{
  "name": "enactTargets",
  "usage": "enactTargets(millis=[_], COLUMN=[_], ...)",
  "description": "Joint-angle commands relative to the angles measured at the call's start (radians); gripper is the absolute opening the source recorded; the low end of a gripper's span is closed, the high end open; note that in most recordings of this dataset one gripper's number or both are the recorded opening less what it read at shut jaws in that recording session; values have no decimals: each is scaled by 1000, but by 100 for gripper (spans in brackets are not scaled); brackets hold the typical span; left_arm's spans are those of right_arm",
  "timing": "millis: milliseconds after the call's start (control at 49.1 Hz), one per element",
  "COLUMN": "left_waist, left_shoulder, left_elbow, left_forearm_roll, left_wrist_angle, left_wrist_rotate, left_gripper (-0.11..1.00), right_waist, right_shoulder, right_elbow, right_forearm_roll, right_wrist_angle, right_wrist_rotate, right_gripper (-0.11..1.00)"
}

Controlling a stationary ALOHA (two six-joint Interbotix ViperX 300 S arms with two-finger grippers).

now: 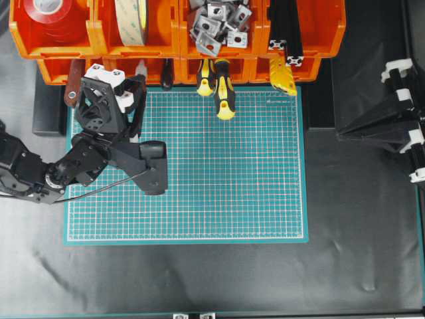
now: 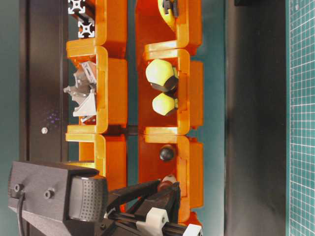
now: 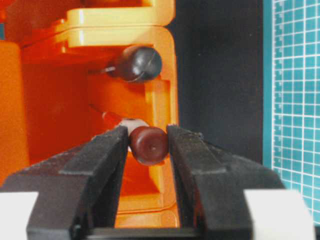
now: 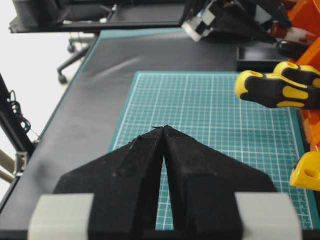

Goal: Pick red screwdriver from container rack with left arm.
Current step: 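Pull the red screwdriver out of the rack with the left gripper, then carry the held screwdriver back over the mat with the left gripper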

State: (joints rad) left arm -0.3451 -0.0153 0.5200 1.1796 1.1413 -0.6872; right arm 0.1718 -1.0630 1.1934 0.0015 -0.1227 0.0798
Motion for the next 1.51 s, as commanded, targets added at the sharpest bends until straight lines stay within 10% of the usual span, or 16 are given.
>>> enactTargets(millis=[0,835,1486], left_waist=[-2,-293,-522], left_shoulder=[-21,-77,95], left_elbow=[-17,-239,-511], left_forearm_roll=[2,3,3], left_wrist_angle=[0,287,290], left_wrist_rotate=[-2,34,69], left_gripper=[26,26,26], right_waist=[5,5,3], right_shoulder=[6,-52,-84], right_elbow=[-17,-43,-60], right_forearm_roll=[0,2,3], right_wrist_angle=[-3,11,51], right_wrist_rotate=[2,2,3], right_gripper=[0,0,0])
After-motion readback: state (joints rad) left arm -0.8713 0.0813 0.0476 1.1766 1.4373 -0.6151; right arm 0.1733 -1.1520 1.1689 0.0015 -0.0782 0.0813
